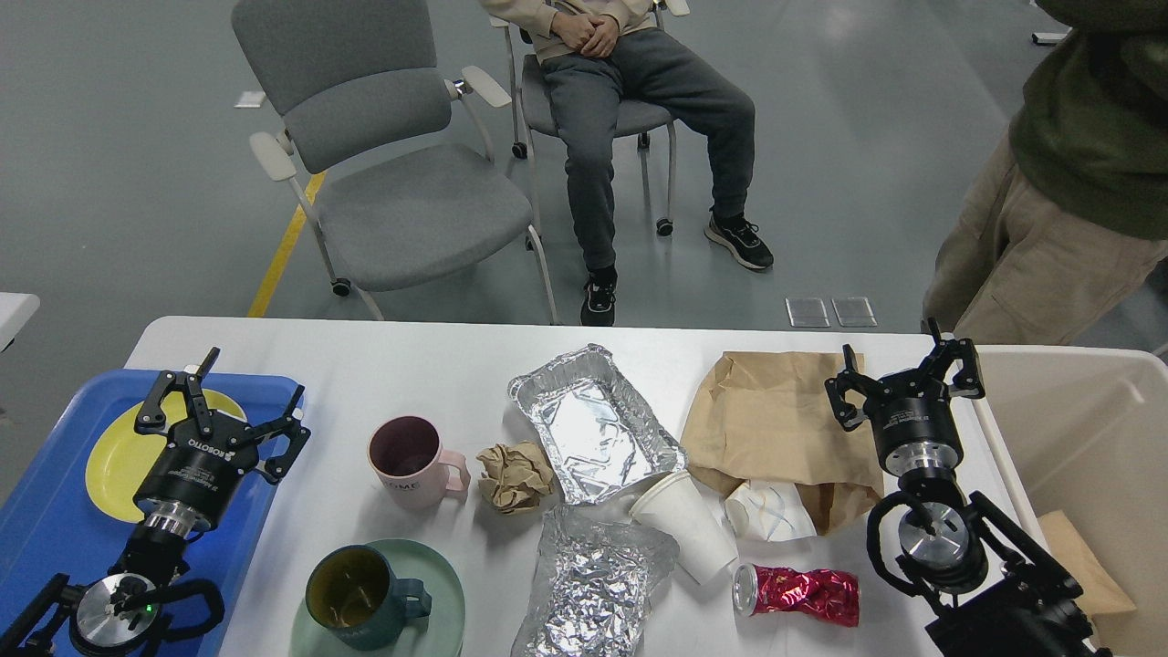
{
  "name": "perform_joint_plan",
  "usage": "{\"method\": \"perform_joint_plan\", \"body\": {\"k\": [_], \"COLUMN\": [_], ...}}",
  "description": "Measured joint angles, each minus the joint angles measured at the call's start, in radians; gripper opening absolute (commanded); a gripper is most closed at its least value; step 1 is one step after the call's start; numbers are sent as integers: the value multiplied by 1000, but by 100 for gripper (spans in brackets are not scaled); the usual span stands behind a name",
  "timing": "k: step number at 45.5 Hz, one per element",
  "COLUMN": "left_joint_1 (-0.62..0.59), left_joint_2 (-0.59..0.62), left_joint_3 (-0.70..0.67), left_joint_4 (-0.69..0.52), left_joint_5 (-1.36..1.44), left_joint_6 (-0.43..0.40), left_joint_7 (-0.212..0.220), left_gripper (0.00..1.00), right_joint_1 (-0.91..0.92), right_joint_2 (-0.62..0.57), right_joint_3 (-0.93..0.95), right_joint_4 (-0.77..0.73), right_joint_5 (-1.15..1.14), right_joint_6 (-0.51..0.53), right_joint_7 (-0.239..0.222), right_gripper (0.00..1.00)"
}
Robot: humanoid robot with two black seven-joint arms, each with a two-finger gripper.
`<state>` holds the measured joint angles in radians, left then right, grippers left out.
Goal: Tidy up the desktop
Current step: 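Raise the left gripper up from the blue tray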
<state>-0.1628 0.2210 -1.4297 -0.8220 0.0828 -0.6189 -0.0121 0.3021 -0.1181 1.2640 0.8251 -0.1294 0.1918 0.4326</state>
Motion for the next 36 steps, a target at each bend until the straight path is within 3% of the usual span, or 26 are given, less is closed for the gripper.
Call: {"method": "perform_joint_plan", "body": {"k": [25,36], "left_joint_1": [-31,-153], "left_joint_2": [28,220], "left_joint_3": [22,337], "left_joint_4": [16,74], "left_joint_5": [-11,-27], "left_joint_6": [10,13], "left_joint_7": [1,5], "left_gripper": [97,97], "right_joint_1": [0,0], "right_joint_2": [0,0], "right_joint_3": [0,0], "right_joint_4": [-1,-2], "right_joint_5": [-1,0], "right_joint_6": [-1,-1], "right_joint_7": [0,0], "right_gripper": [100,100]}}
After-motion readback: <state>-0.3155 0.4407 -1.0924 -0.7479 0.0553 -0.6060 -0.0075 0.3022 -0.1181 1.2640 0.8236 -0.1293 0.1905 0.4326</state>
